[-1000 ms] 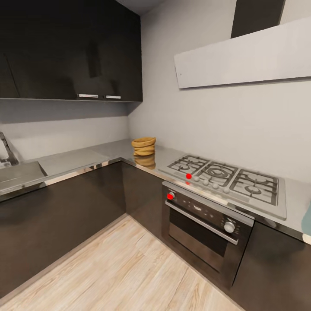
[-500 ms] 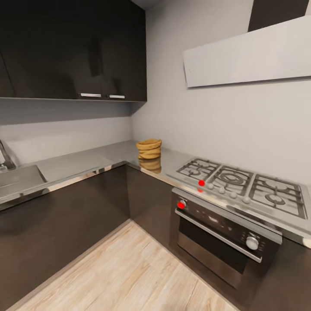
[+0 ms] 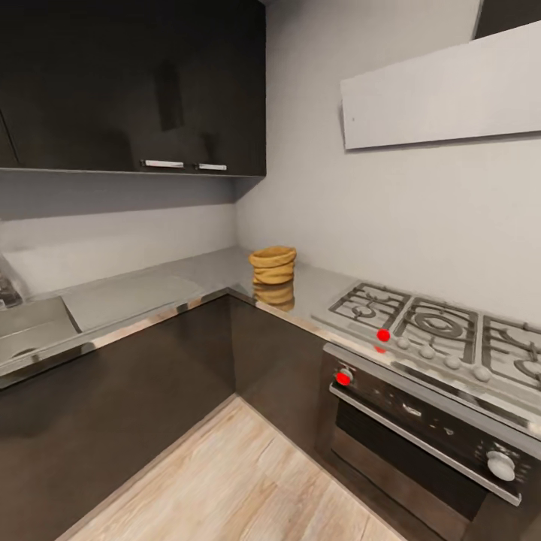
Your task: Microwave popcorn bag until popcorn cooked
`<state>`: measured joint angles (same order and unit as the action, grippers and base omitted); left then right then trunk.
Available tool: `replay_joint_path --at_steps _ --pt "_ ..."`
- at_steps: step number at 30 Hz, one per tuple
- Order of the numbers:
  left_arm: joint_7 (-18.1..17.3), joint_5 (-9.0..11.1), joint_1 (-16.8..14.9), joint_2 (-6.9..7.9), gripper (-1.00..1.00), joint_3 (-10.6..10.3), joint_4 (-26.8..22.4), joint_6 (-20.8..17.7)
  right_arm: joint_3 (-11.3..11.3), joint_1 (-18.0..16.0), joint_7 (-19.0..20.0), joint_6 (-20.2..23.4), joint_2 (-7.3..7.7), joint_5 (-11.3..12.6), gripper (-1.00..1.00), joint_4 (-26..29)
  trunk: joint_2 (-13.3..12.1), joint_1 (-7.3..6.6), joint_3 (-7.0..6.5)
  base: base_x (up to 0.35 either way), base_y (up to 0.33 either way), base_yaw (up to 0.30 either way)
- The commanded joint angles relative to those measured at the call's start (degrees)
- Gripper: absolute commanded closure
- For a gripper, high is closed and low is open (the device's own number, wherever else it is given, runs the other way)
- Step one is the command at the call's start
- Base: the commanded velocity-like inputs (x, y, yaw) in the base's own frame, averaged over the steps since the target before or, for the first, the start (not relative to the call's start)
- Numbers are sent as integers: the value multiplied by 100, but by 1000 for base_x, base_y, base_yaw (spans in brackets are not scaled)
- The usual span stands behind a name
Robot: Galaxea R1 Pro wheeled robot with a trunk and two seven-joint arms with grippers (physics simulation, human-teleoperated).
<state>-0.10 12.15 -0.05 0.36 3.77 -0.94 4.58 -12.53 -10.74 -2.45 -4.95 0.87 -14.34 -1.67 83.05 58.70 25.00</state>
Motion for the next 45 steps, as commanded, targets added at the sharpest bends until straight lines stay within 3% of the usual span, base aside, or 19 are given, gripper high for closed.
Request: replay_joint_path --at_steps 1,6,28,36,45 --pt "-51 2 -2 -1 -100 31 -2 9 -48 -7 -33 -32 1 -60 -100 -20 3 3 5 305 160 0" --pt "-218 7 3 -4 -100 27 -2 13 -48 -4 -53 -32 1 -59 -100 -25 3 3 5 307 153 0" --pt "-198 15 -3 -9 -100 27 -2 26 -48 116 -7 -121 -6 -60 -100 -24 3 3 5 301 147 -22" --pt "-184 13 -1 -12 -100 27 -2 34 -48 116 -10 -119 -7 -60 -100 -24 3 3 5 35 16 -223" --pt "-167 18 -1 -18 -100 35 -2 35 -48 116 -5 -103 8 -60 -100 -18 3 3 5 0 0 -26"
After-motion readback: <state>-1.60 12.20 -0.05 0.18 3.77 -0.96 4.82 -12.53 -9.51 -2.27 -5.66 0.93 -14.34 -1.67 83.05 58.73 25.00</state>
